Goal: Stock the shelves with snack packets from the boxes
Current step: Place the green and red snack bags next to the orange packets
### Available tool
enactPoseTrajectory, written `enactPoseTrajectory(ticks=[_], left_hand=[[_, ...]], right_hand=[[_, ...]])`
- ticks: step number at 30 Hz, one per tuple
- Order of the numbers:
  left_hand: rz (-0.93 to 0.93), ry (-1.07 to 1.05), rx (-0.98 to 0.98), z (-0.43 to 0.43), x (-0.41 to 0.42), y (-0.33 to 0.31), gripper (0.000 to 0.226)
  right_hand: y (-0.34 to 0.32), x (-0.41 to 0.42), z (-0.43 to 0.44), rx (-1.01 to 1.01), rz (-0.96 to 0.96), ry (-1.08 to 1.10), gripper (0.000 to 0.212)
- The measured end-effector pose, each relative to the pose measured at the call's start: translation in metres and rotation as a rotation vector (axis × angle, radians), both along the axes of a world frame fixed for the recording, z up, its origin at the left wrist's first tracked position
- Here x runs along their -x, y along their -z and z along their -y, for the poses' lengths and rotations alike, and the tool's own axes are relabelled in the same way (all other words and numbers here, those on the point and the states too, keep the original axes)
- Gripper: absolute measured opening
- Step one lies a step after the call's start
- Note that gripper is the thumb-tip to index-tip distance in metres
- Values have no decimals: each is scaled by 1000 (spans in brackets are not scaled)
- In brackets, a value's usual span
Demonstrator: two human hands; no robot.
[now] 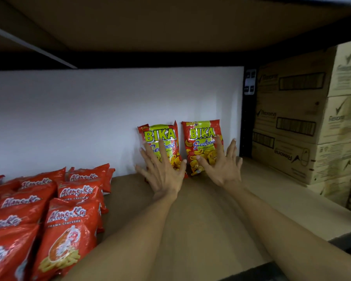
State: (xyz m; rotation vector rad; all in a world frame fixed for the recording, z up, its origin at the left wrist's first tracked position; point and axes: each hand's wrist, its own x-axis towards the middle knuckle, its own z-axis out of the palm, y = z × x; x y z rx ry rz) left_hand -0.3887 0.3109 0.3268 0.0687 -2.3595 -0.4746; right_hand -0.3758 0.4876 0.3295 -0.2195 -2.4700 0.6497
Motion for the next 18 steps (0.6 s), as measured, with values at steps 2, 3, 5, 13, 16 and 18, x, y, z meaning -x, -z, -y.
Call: enactPoseTrajectory(ticks=[2,3,5,13,16,18], left_hand=[[9,31,38,1,-22,-7,88],[0,55,63,2,-35,-10,78],[10,108,130,2,-63,-15,63],[-2,459,272,-15,-178,-40,36],[-46,564,260,-29,-220,-45,30],[-55,635,252,-42,-245,-43,25]], right_hand=[[-7,-22,-1,21,-3,-14,96],[-12,-34,-2,27,-5,-18,94],[-22,-59,-6,36,-8,-21,91],[-47,-193,-23,63,14,-20,81],[-40,-243,-34,70,32,1,76],[-30,-274,-43,77,52,31,74]])
